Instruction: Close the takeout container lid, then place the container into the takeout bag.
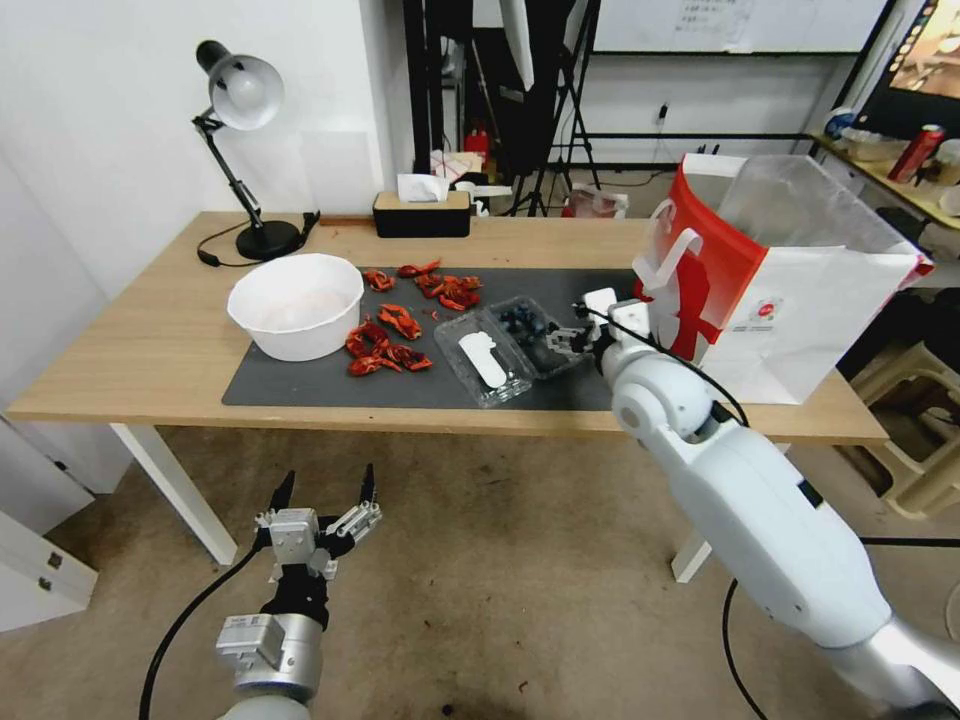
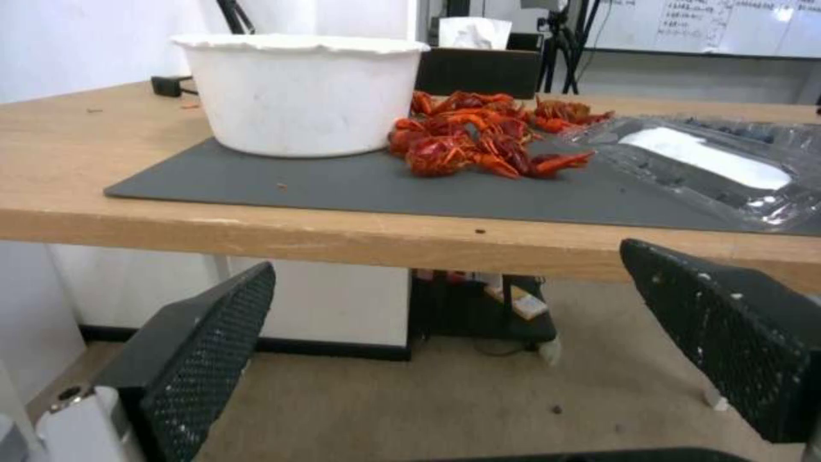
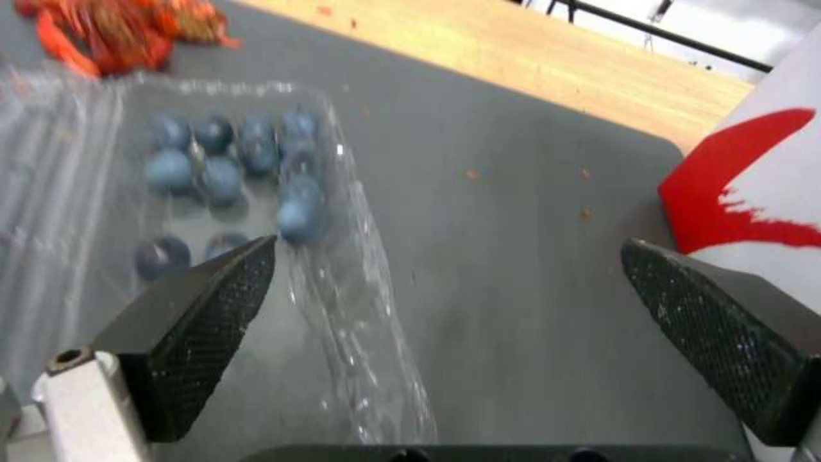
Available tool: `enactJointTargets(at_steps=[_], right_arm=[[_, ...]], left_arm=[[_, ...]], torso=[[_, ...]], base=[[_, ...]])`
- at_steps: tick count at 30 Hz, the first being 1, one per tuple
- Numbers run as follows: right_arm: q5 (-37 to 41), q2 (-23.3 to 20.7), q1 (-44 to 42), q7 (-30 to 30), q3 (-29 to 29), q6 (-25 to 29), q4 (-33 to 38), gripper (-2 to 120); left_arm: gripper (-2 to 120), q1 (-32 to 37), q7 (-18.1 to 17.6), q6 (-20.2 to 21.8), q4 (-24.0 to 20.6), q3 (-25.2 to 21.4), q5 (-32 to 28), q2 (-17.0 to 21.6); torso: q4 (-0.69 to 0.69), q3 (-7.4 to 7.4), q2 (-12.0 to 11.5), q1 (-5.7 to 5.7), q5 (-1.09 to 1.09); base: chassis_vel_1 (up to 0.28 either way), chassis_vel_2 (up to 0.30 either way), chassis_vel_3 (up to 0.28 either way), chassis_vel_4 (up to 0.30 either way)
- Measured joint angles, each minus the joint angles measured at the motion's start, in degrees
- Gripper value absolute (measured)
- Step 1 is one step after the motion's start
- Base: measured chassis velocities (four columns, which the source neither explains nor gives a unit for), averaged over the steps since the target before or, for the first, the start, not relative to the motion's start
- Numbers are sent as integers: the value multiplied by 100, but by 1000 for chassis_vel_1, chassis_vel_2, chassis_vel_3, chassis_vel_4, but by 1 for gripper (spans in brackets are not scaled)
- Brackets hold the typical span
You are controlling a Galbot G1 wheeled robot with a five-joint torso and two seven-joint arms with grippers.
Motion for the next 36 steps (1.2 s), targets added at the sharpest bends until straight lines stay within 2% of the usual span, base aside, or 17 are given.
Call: enactJointTargets(at_steps=[15, 36], right_arm=[[327, -117, 335, 97, -433, 23, -262, 100], [411, -53, 375, 113, -527, 36, -534, 100]], left_arm=[[100, -11, -7, -58, 15, 6, 6, -38], [100, -63, -14, -169, 179, 4, -7, -53]], torso=[[0, 0, 0, -1, 0], [0, 0, 1, -2, 0]], base=[[0, 0, 0, 0], [0, 0, 0, 0]])
